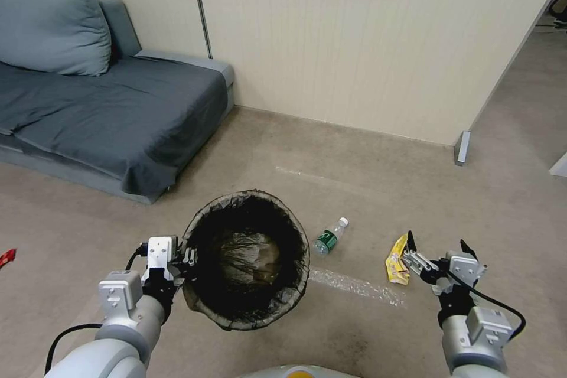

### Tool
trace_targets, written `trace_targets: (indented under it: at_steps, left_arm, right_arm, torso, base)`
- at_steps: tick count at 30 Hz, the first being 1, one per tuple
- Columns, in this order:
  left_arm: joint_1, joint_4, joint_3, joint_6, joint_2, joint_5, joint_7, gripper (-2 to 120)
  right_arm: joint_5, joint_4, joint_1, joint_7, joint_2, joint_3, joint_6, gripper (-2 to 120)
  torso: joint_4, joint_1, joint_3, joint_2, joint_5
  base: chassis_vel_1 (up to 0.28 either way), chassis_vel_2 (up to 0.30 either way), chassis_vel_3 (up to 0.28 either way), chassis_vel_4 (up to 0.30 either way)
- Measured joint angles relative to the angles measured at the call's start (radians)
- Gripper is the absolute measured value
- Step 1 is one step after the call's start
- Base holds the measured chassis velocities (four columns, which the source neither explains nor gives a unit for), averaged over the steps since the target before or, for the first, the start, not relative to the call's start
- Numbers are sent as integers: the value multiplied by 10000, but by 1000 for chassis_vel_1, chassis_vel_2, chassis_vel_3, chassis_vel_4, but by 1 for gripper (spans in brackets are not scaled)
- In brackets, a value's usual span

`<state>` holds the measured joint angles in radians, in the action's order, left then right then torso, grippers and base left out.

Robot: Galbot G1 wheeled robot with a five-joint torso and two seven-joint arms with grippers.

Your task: Pick up the trash bin, then pick up the garbage from the floor and place it into the trash bin.

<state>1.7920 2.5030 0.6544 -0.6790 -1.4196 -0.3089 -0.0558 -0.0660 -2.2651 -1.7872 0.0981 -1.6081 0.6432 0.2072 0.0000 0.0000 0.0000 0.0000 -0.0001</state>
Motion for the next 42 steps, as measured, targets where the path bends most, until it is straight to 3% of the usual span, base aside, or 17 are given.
trace_targets:
  at_steps: [5, 13, 16, 25, 42]
  left_arm:
    - [61, -5, 31, -54, 20, -203, -24, 1]
    - [76, -15, 186, -147, 106, -360, -61, 1]
    - [23, -17, 273, -173, 179, -424, -78, 1]
    - [-10, -23, 196, -226, 172, -441, -59, 1]
    - [-152, -30, 227, -286, 89, -514, -17, 1]
  right_arm:
    - [-592, 490, 737, 137, 50, -5, 697, 100]
    - [-2161, 1935, 2308, 744, 1059, -53, 1812, 100]
    - [-2938, 2892, 2971, 884, 1562, -192, 2137, 100]
    - [-4287, 5136, 4428, 2004, 1965, -315, 3053, 100]
    - [-4638, 8085, 5977, 1857, 2443, -447, 3163, 100]
  torso:
    - [0, 0, 0, 0, 2]
    - [1, 0, 0, 0, 0]
    - [0, 0, 1, 0, 2]
    - [0, 0, 1, 0, 1]
    - [0, 0, 1, 0, 2]
  base:
    - [0, 0, 0, 0]
    - [0, 0, 0, 0]
    - [0, 0, 0, 0]
    - [0, 0, 0, 0]
    - [0, 0, 0, 0]
